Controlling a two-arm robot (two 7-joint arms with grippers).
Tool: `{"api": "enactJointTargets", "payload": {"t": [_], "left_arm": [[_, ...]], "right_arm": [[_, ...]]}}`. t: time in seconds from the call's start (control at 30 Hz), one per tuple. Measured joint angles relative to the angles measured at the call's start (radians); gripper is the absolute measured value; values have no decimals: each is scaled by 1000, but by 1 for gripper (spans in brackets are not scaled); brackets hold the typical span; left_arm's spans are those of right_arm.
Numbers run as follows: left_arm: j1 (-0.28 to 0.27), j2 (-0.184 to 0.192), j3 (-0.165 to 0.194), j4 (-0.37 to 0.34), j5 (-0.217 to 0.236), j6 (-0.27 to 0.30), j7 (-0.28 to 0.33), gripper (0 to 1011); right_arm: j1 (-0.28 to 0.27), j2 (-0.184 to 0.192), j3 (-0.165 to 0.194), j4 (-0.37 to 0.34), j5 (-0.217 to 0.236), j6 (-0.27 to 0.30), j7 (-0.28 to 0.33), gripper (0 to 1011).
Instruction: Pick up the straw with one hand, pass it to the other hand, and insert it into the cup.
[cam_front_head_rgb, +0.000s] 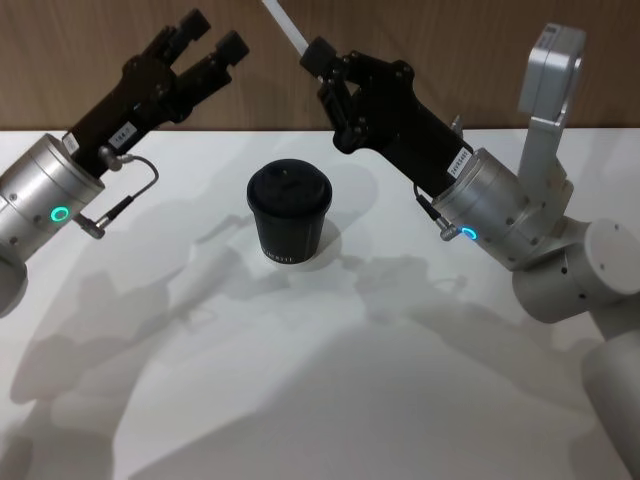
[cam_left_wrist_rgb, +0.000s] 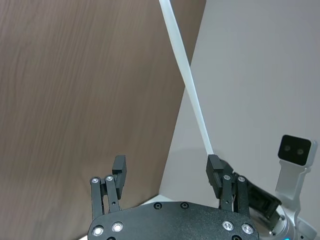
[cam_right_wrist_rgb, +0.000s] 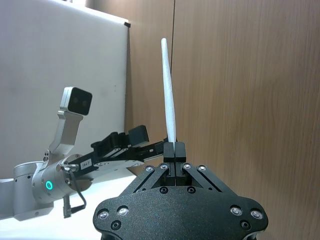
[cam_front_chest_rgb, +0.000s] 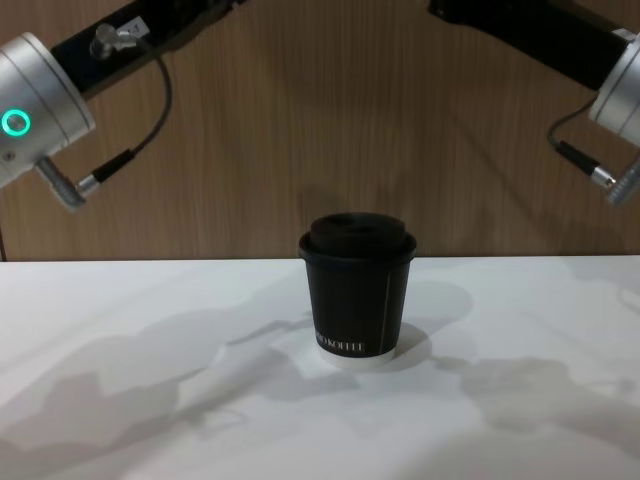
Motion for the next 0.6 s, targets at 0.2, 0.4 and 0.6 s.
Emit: {"api": "enactJointTargets", "payload": {"t": [0.2, 0.4, 0.6], "left_arm": [[-20, -6, 5, 19, -17, 1, -25, 1003], [-37, -14, 10, 34, -36, 0, -51, 1003], [-53, -24, 18, 49, -52, -4, -77, 1003]], "right_arm": [[0, 0, 0, 0, 0, 0, 0, 8], [0, 0, 0, 0, 0, 0, 0, 8], [0, 0, 0, 0, 0, 0, 0, 8]]}}
